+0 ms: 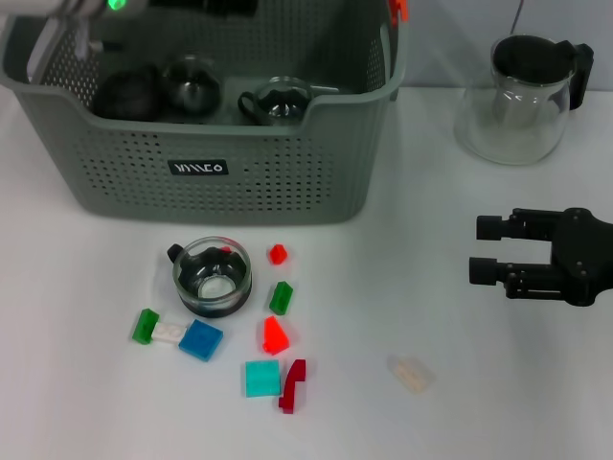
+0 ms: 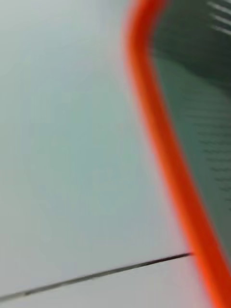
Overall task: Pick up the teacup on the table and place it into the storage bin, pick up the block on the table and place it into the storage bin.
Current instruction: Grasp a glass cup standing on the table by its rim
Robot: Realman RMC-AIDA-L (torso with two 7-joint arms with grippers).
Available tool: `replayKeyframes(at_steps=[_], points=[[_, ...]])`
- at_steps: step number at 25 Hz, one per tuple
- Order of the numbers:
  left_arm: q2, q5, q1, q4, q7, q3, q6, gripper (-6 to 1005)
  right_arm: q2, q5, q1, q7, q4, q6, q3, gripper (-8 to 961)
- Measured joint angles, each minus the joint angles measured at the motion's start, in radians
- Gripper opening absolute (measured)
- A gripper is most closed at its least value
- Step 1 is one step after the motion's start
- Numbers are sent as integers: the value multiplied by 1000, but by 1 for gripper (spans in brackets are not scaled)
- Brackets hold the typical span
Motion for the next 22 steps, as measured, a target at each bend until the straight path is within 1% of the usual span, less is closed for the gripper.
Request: replayKeyframes(at_steps=[1, 3, 5, 7, 9, 10, 11, 13, 15, 18, 22], points=[[-2, -18, 9, 32, 0, -8, 25, 666, 0, 0, 0, -1, -1, 1, 1, 754], [-8, -93, 49, 140, 9, -26, 113, 743, -1, 0, 0, -1, -4, 1, 2, 754], [-11, -224, 111, 266, 55, -36, 240, 821, -1, 0, 0, -1, -5, 2, 2, 754], [-16, -338, 164, 348, 127, -38, 349, 834, -2, 0, 0, 0, -3, 1, 2, 754], [-35, -493, 252, 435, 258, -49, 509, 840, -4, 0, -2, 2, -1, 1, 2, 755], [-46, -532, 281, 457, 301, -58, 560, 840, -5, 0, -4, 4, -1, 1, 4, 755], [-61, -576, 320, 485, 355, -67, 624, 841, -6, 0, -6, 5, -1, 1, 6, 755], [-92, -600, 389, 543, 443, -72, 741, 841, -6, 0, -9, 5, 0, 1, 15, 755], [-105, -575, 439, 582, 478, -56, 813, 842, -3, 0, -9, 7, 1, 1, 23, 755], [-113, -525, 505, 604, 507, -13, 893, 843, 1, 0, -9, 8, 1, 1, 30, 755], [-116, -459, 546, 601, 526, 9, 947, 843, 9, 0, -8, 12, 2, 1, 36, 755]])
